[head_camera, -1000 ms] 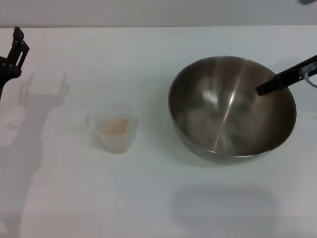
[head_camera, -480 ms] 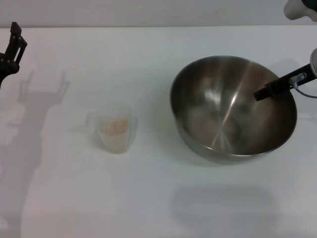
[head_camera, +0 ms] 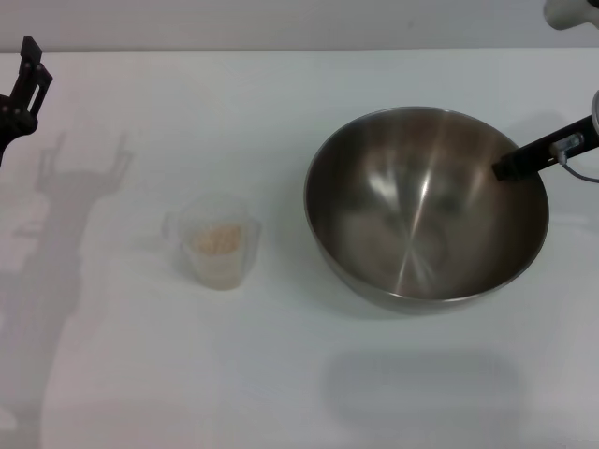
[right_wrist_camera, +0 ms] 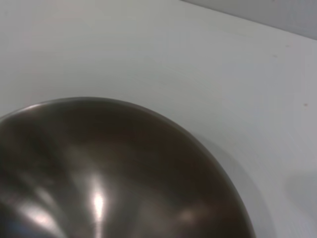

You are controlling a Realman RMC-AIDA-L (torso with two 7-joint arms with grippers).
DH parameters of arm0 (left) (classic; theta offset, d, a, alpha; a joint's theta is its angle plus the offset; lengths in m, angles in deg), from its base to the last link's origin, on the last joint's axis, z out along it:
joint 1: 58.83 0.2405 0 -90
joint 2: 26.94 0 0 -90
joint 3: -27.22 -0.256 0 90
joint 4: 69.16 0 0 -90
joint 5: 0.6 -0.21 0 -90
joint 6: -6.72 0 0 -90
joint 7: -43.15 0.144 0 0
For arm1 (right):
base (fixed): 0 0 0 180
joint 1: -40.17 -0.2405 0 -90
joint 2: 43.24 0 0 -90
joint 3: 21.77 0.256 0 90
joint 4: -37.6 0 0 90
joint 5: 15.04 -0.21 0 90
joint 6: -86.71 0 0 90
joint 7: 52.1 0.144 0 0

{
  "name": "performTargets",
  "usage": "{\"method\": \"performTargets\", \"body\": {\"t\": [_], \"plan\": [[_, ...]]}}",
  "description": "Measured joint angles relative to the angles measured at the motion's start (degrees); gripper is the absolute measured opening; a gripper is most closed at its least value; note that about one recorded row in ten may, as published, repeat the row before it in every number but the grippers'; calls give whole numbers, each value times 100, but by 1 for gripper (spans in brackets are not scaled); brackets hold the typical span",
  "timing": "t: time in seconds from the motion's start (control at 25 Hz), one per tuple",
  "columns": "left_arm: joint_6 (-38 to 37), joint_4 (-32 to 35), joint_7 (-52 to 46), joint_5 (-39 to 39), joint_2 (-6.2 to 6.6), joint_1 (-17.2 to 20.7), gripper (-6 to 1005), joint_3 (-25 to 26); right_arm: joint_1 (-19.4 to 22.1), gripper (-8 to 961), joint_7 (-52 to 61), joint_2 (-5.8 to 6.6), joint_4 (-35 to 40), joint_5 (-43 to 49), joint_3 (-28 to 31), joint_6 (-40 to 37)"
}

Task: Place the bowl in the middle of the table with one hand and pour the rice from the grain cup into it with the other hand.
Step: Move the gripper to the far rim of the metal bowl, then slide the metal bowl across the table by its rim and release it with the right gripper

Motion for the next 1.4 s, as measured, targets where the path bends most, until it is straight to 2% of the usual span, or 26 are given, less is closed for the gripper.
{"method": "performTargets", "body": {"t": [0.2,0.36,0.64,0.84,1.4], "plan": [[-11,-25,-2,0,0,22,842,0,43,7,-27,9,107,-16,41,19],[-16,-39,-4,0,-6,26,841,0,215,4,-116,-8,504,-193,155,19],[-18,-43,-5,0,-9,17,838,0,517,6,-751,5,1084,-1213,497,109],[-20,-47,-5,0,-9,14,836,0,520,10,-1146,6,839,-1690,532,279],[-41,-61,-5,0,-9,0,831,-1,304,10,-1461,7,144,-1907,170,536]]}}
